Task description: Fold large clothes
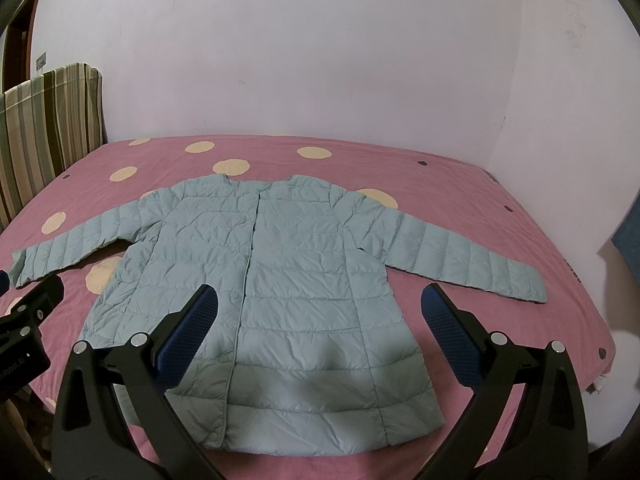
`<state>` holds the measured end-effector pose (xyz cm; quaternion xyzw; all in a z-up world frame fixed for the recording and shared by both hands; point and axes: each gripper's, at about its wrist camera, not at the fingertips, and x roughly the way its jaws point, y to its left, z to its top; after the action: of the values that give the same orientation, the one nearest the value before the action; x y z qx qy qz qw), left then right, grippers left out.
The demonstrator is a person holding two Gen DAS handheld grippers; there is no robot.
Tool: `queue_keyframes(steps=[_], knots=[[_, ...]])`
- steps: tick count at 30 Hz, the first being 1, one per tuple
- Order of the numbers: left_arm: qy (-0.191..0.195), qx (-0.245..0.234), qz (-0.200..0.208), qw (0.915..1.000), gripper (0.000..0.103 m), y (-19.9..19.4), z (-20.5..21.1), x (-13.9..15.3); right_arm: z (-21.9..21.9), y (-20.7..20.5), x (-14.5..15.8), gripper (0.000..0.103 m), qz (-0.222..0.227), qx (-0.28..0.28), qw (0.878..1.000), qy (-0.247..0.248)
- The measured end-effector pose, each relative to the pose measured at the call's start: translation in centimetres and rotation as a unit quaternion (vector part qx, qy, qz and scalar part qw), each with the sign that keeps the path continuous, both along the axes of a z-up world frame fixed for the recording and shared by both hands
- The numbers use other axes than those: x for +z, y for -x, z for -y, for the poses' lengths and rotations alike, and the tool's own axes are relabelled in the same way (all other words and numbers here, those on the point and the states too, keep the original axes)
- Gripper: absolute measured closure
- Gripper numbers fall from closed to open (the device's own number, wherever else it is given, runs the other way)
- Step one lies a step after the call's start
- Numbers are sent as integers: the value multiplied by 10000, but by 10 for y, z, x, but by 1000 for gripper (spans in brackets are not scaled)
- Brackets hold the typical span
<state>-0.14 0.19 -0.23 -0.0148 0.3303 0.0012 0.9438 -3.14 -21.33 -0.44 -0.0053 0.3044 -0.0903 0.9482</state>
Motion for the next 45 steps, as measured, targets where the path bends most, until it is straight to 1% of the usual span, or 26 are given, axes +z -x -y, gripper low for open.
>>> queue_keyframes(steps=[45], knots=[[3,-24,-22,10000,5,1,1,-4,-1,0,1,2,-1,1,10000,13]])
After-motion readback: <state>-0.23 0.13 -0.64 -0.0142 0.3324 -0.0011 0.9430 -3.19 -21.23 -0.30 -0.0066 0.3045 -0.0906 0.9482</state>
